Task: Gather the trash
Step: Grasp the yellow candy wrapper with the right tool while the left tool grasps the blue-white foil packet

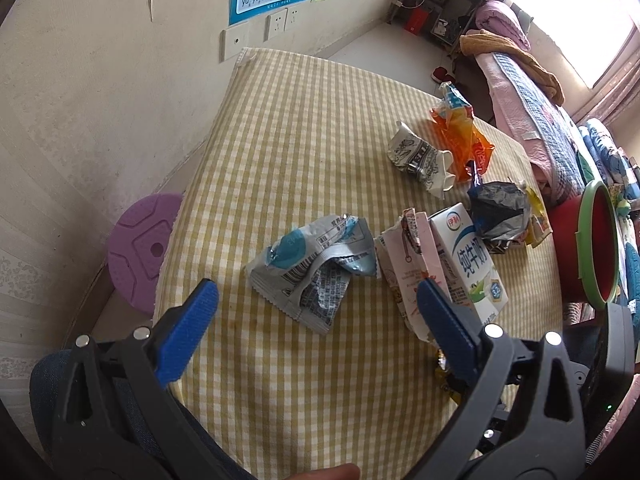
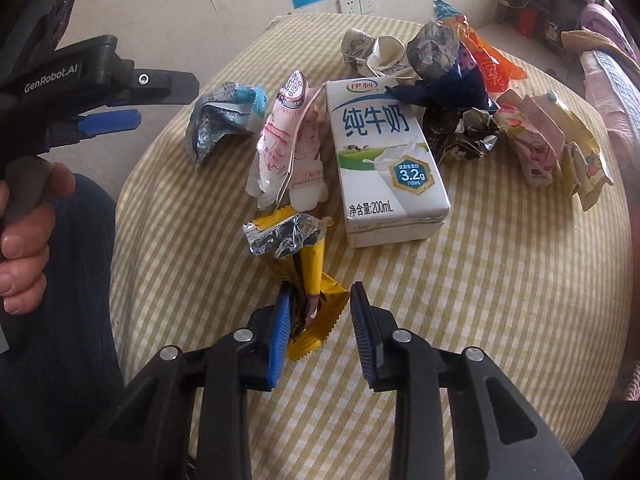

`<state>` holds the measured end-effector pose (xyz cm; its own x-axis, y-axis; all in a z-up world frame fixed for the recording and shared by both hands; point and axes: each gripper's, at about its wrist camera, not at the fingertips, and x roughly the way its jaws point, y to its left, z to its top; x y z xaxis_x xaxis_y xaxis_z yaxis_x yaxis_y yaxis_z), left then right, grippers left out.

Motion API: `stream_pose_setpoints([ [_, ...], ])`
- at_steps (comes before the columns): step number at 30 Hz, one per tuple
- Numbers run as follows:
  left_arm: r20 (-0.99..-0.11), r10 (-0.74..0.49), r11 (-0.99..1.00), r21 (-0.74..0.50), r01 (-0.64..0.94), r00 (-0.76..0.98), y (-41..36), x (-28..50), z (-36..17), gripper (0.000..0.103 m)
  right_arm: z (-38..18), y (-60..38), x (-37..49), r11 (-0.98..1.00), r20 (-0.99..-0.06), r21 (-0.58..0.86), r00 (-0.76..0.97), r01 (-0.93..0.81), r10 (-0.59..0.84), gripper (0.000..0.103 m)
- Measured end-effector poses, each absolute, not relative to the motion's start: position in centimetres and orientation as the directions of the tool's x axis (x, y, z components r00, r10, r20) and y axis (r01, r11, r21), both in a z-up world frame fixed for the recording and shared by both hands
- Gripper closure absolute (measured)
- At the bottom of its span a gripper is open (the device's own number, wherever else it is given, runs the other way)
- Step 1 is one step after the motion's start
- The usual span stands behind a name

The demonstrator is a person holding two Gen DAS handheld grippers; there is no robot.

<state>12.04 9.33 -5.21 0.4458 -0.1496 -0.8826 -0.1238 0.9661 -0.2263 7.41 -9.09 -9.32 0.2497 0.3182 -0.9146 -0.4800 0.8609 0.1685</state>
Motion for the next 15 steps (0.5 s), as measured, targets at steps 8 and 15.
stream_pose_setpoints([
  [8, -0.901, -0.143, 0.967, -0.216, -0.138, 0.409, 9.5, 13.7, -7.0, 0.015, -7.8, -11.3, 8.4, 0.885, -0.902, 0.178, 0.288, -0.43, 0.321, 0.078],
  [15, -0.919, -0.172, 0.96, -0.238, -0.15, 0.354, 9.4, 15.3, -9.1, 0.035, -6.5, -13.2, 9.1, 0.903, -0.893, 0.19, 0.313, -0.386, 0.322, 0.077],
])
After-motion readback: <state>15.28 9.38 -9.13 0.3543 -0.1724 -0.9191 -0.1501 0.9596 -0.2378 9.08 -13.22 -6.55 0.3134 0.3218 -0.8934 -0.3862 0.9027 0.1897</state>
